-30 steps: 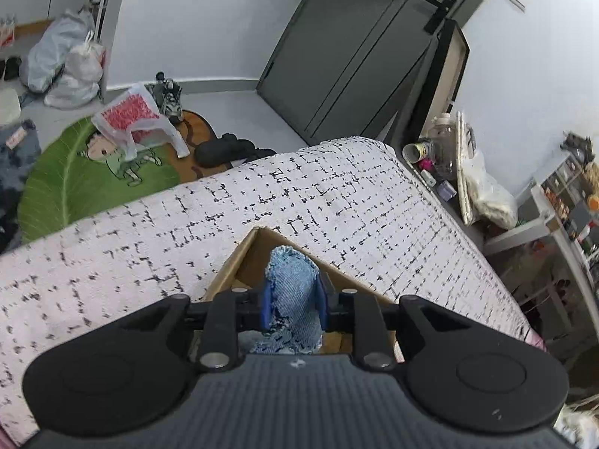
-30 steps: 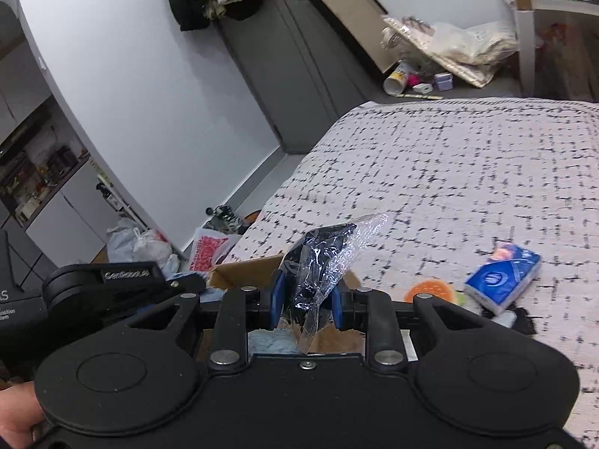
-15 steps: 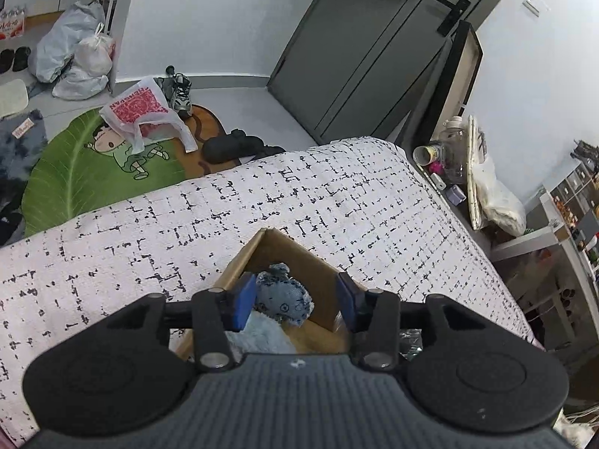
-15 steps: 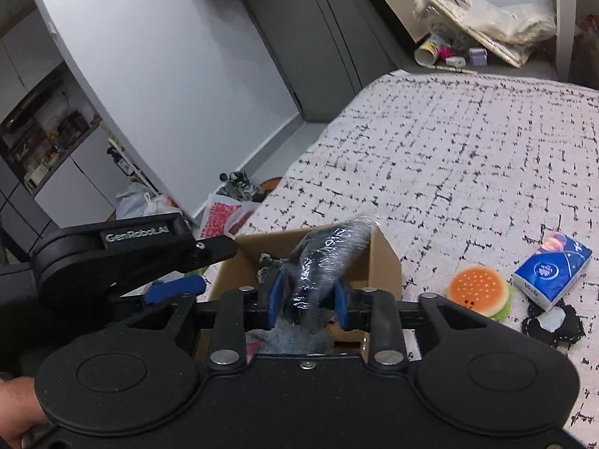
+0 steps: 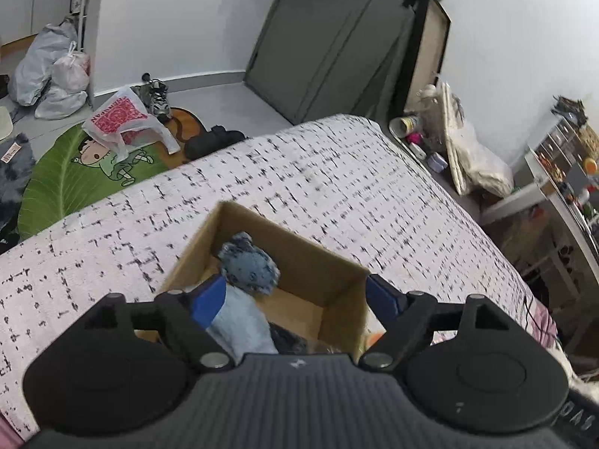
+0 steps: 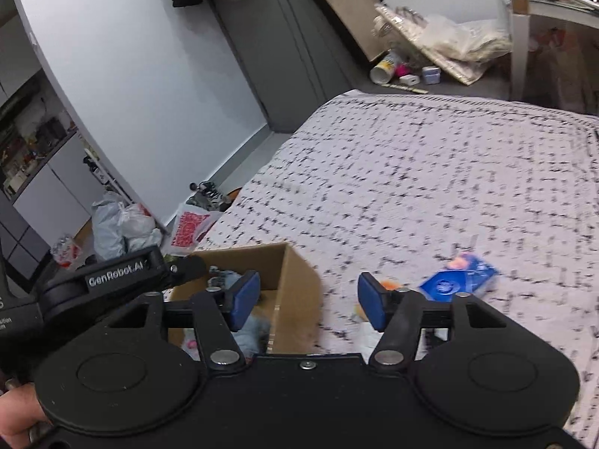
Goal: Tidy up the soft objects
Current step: 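Reach the left gripper to the white plush beside the burger squishy, then carry the white plush into the box with the left gripper while the right gripper holds the black item, then release the white plush in the box with the left gripper while the right gripper drops the black item in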
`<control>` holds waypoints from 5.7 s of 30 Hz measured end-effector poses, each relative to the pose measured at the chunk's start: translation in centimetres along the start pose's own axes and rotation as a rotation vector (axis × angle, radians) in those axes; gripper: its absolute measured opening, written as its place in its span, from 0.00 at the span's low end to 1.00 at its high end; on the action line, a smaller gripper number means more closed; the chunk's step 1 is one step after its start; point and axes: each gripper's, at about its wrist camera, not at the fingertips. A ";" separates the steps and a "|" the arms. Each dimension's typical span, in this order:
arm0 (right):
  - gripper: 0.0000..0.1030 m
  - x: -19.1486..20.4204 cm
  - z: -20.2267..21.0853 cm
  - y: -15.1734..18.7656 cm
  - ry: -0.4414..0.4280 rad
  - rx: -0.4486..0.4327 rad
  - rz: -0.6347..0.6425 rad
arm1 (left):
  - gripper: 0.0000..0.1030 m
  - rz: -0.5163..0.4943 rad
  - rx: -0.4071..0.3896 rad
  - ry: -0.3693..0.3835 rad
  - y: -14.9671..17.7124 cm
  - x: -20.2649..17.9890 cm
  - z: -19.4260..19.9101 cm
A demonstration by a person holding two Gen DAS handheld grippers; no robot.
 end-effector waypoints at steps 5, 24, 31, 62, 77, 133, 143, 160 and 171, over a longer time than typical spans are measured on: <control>0.66 -1.9 1.9 -0.5 0.020 -0.019 -0.018 | 0.79 -0.047 -0.008 -0.004 0.7 -2.0 0.7; 0.80 -9.4 3.9 -0.2 0.004 -0.056 -0.205 | 0.79 -0.201 -0.023 0.002 3.1 -8.3 0.3; 0.80 -12.3 2.8 0.3 0.002 -0.027 -0.329 | 0.79 -0.276 -0.026 0.019 4.1 -10.5 -0.3; 0.59 -19.1 -6.2 2.6 -0.082 0.223 -0.631 | 0.56 -0.417 0.163 -0.054 8.8 -14.6 -7.8; 0.21 -18.1 -8.4 3.0 -0.043 0.236 -0.588 | 0.43 -0.412 0.215 -0.104 10.1 -14.1 -10.8; 0.17 -2.9 2.0 2.4 -0.199 -0.075 -0.157 | 0.40 -0.088 -0.033 0.011 1.6 -3.0 2.8; 0.17 -0.9 -0.1 1.8 -0.210 -0.057 -0.131 | 0.40 -0.005 -0.005 -0.005 0.1 0.5 1.2; 0.28 0.7 -6.1 2.1 -0.200 0.041 -0.149 | 0.41 0.038 0.080 -0.011 0.2 3.1 1.0; 0.43 0.2 -6.5 2.6 -0.217 0.080 -0.146 | 0.41 0.057 0.123 -0.030 1.1 4.4 0.4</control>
Point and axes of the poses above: each gripper's, at about its wrist camera, not at the fingertips, and z roughly against the way its jaws point, x to its left, y to its underside, and after that the axes turned 9 degrees about -z, right-handed
